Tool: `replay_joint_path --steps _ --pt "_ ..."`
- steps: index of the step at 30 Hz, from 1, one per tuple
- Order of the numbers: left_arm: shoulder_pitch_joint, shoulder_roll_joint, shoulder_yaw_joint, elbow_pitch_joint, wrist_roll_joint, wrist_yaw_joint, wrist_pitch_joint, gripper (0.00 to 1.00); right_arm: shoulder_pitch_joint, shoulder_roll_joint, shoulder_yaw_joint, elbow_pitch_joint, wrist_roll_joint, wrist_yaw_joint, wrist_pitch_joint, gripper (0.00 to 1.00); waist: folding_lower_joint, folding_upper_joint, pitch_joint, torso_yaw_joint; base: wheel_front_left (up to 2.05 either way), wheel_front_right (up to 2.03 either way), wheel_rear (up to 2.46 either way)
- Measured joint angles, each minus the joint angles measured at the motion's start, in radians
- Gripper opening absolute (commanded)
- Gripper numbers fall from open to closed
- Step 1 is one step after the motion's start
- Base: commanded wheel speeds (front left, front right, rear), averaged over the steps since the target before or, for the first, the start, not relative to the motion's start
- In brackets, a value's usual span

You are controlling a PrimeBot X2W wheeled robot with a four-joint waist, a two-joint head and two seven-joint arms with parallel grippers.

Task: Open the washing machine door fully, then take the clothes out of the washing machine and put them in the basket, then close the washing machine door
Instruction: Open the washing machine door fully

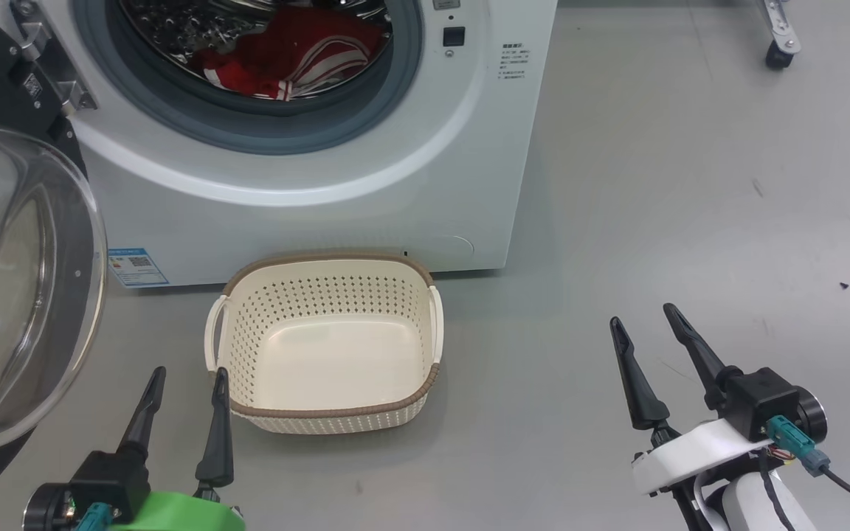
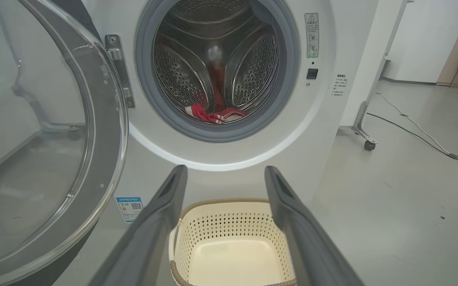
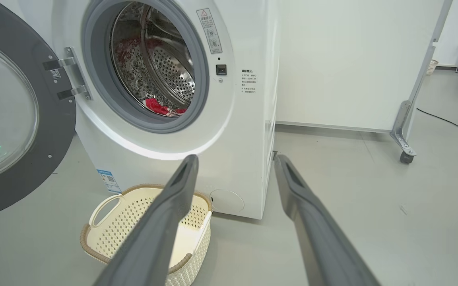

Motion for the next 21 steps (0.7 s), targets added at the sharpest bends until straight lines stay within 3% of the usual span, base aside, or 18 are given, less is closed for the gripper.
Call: replay_joint_path --steps 21 --pt "0.000 0.000 -0.017 0.017 0.002 0.009 0.006 1.00 0.020 0.004 0.000 -0.011 0.006 0.000 0.000 1.00 0.0000 0.0000 -0.017 -0.036 0.00 0.00 0.00"
